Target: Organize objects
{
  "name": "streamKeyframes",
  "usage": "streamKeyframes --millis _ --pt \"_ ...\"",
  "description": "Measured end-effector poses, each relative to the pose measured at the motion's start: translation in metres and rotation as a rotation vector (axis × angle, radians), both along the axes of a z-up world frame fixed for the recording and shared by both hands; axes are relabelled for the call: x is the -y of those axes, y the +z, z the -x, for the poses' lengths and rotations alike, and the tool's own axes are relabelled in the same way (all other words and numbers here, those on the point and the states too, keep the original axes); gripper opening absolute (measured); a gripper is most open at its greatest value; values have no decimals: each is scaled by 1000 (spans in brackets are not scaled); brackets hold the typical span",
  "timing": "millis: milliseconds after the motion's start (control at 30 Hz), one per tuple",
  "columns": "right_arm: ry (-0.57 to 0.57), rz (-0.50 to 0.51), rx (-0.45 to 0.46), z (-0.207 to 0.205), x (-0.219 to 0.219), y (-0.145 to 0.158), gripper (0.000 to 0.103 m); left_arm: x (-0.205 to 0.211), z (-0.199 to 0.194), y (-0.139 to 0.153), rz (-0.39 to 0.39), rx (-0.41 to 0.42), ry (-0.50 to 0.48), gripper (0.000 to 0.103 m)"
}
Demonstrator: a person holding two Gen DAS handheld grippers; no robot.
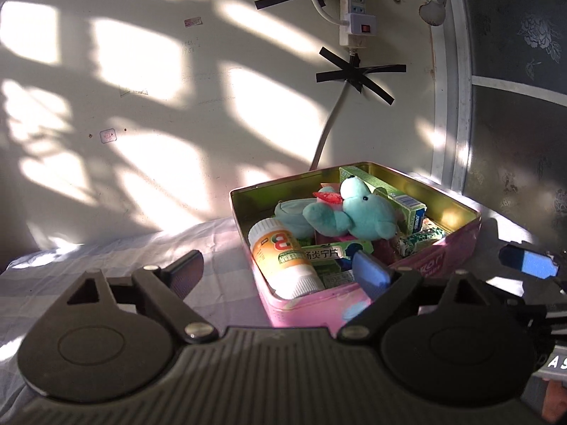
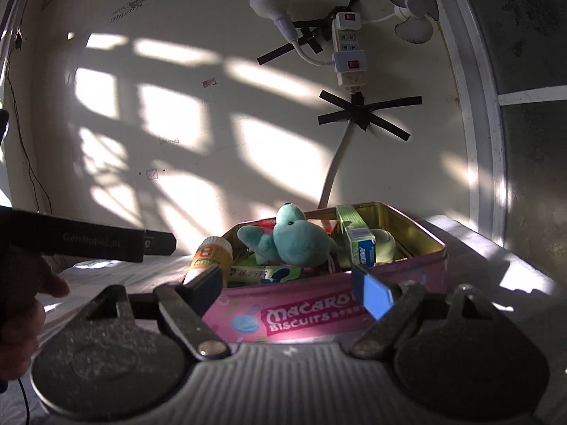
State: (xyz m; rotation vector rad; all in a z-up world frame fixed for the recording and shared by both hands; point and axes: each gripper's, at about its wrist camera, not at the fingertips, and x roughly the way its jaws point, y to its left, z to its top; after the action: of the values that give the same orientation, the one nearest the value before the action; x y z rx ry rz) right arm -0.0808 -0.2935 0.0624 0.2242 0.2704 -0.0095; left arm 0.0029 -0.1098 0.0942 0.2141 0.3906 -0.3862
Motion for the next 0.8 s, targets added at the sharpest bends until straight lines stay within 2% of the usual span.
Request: streamKeyframes --millis 167,367,800 --pt "8 -81 -18 19 -8 -3 95 -21 18 -8 25 -18 43 103" --pt "27 -50 -16 35 -28 -6 96 -38 29 -19 23 -28 110 103" --pt "33 -32 -15 37 -38 -3 98 -45 29 -27 12 -40 148 103"
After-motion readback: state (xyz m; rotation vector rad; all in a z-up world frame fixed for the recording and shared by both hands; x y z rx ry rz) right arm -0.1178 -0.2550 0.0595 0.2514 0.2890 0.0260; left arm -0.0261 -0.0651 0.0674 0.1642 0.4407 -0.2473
